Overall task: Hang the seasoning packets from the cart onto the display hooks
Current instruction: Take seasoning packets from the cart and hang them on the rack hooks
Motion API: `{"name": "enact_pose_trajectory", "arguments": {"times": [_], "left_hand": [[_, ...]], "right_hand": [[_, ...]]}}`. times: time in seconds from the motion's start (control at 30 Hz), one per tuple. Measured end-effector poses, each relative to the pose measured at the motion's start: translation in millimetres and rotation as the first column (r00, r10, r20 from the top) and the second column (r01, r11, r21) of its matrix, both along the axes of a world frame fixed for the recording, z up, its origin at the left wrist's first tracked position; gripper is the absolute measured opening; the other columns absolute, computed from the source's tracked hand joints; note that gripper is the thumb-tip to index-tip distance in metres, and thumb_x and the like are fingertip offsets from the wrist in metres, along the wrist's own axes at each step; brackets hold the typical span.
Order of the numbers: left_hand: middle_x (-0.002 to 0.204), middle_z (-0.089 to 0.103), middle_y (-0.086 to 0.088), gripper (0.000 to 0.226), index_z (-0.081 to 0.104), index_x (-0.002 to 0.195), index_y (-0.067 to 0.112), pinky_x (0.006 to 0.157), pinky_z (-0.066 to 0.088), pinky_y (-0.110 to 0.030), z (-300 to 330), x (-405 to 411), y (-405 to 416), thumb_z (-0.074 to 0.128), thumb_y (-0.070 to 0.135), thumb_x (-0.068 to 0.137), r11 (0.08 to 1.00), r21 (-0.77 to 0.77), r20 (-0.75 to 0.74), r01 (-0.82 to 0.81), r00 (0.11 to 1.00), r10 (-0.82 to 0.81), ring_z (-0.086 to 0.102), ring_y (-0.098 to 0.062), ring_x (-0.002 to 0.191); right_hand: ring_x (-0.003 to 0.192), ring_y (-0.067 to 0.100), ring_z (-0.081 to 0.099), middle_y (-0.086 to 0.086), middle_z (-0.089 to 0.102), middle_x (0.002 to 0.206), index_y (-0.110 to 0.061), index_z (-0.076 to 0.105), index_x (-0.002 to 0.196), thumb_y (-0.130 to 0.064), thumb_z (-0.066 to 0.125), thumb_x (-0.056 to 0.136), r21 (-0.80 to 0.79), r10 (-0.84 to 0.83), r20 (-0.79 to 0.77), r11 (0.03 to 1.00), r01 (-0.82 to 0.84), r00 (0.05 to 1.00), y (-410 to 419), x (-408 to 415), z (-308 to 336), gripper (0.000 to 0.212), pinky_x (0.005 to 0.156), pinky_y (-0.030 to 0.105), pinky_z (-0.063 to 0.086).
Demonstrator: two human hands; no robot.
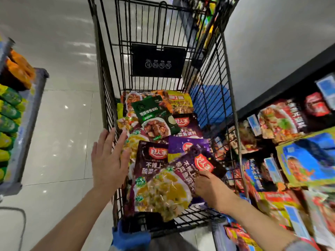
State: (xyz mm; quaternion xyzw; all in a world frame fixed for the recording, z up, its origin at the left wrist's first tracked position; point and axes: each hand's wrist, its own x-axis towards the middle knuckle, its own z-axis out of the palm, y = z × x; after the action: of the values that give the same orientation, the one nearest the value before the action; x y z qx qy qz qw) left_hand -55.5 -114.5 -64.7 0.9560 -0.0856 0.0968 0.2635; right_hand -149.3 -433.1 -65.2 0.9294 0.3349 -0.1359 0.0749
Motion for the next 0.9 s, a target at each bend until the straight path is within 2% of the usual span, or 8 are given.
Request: {"name": "enact_pose_trajectory", "arguments": {"times": [0.13, 0.17, 0.23, 0.33, 0.43, 0.57, 0.77, 0.9], "left_hand": [[0.144, 0.045, -0.017, 0.048, 0.05, 0.137, 0.015, 0.107, 0.031, -0.06, 0, 0, -1, 0.032, 0.037, 0.099, 1.0, 0.01, -0.011, -0.005, 1.0, 0.005, 0.025, -0.033, 0.14], [0.144, 0.045, -0.016, 0.048, 0.05, 0.138, 0.016, 0.108, 0.03, -0.06, -1, 0, -1, 0.031, 0.039, 0.099, 1.0, 0.012, -0.023, -0.009, 1.0, 0.009, 0.024, -0.032, 0.141], [0.146, 0.043, -0.013, 0.05, 0.048, 0.139, 0.019, 0.11, 0.027, -0.058, -1, 0, -2, 0.029, 0.041, 0.099, 0.999, 0.024, -0.047, -0.024, 0.999, 0.025, 0.022, -0.03, 0.143], [0.147, 0.042, -0.011, 0.051, 0.044, 0.14, 0.02, 0.113, 0.024, -0.054, 1, -1, -4, 0.027, 0.044, 0.098, 0.998, 0.026, -0.072, -0.061, 0.995, 0.063, 0.019, -0.026, 0.144], [0.146, 0.043, -0.013, 0.052, 0.047, 0.14, 0.018, 0.111, 0.027, -0.055, 3, -1, -5, 0.025, 0.045, 0.101, 0.998, 0.037, -0.045, -0.053, 0.998, 0.054, 0.021, -0.027, 0.144], [0.147, 0.042, -0.01, 0.051, 0.046, 0.14, 0.02, 0.112, 0.026, -0.053, 1, -2, -3, 0.025, 0.045, 0.101, 0.999, 0.009, -0.034, -0.053, 0.998, 0.053, 0.02, -0.025, 0.145], [0.146, 0.043, -0.011, 0.047, 0.05, 0.138, 0.015, 0.112, 0.027, -0.054, -1, -2, -4, 0.034, 0.035, 0.099, 0.999, 0.035, -0.003, -0.039, 0.999, 0.039, 0.02, -0.027, 0.144], [0.147, 0.042, -0.01, 0.048, 0.048, 0.14, 0.016, 0.115, 0.023, -0.051, 0, -2, -3, 0.034, 0.036, 0.099, 0.996, 0.087, -0.017, -0.033, 0.999, 0.034, 0.017, -0.026, 0.146]], "right_hand": [[0.069, 0.018, 0.063, -0.007, 0.06, 0.067, -0.024, 0.059, 0.066, -0.026, 0.06, 0.073, 0.037, -0.32, -0.158, 0.943, 0.33, 0.934, -10, -5, -1, 0.007, 0.081, 0.032, 0.031], [0.08, 0.019, 0.064, -0.006, 0.064, 0.077, -0.023, 0.063, 0.074, -0.033, 0.059, 0.077, 0.021, -0.383, -0.181, 0.919, 0.393, 0.906, -9, 1, 2, 0.012, 0.084, 0.032, 0.032], [0.11, 0.02, 0.055, -0.003, 0.061, 0.114, -0.023, 0.062, 0.11, -0.046, 0.054, 0.086, -0.044, -0.485, -0.206, 0.872, 0.488, 0.85, -2, 19, 7, 0.034, 0.097, 0.034, 0.034], [0.138, 0.027, 0.027, 0.007, 0.028, 0.151, -0.027, 0.025, 0.146, -0.068, 0.043, 0.086, -0.081, -0.686, -0.26, 0.716, 0.693, 0.679, 17, 53, -3, 0.075, 0.11, 0.046, 0.028], [0.143, 0.039, -0.004, 0.014, -0.009, 0.158, -0.033, -0.003, 0.15, -0.086, 0.033, 0.072, -0.241, -0.756, -0.402, 0.632, 0.737, 0.517, 53, 68, -41, 0.101, 0.109, 0.063, 0.002], [0.141, 0.043, -0.017, 0.018, -0.023, 0.154, -0.036, -0.016, 0.147, -0.089, 0.033, 0.07, -0.273, -0.699, -0.395, 0.709, 0.65, 0.596, 80, 61, -83, 0.106, 0.105, 0.068, -0.008], [0.139, 0.035, -0.028, 0.007, -0.027, 0.154, -0.037, -0.019, 0.146, -0.093, 0.031, 0.063, -0.18, -0.364, -0.491, 0.931, 0.317, 0.792, 95, 80, -94, 0.111, 0.103, 0.067, -0.021], [0.136, 0.034, -0.033, 0.007, -0.029, 0.152, -0.034, -0.02, 0.146, -0.091, 0.031, 0.066, -0.116, -0.134, -0.501, 0.989, 0.088, 0.855, 121, 72, -99, 0.111, 0.102, 0.067, -0.021]]}}
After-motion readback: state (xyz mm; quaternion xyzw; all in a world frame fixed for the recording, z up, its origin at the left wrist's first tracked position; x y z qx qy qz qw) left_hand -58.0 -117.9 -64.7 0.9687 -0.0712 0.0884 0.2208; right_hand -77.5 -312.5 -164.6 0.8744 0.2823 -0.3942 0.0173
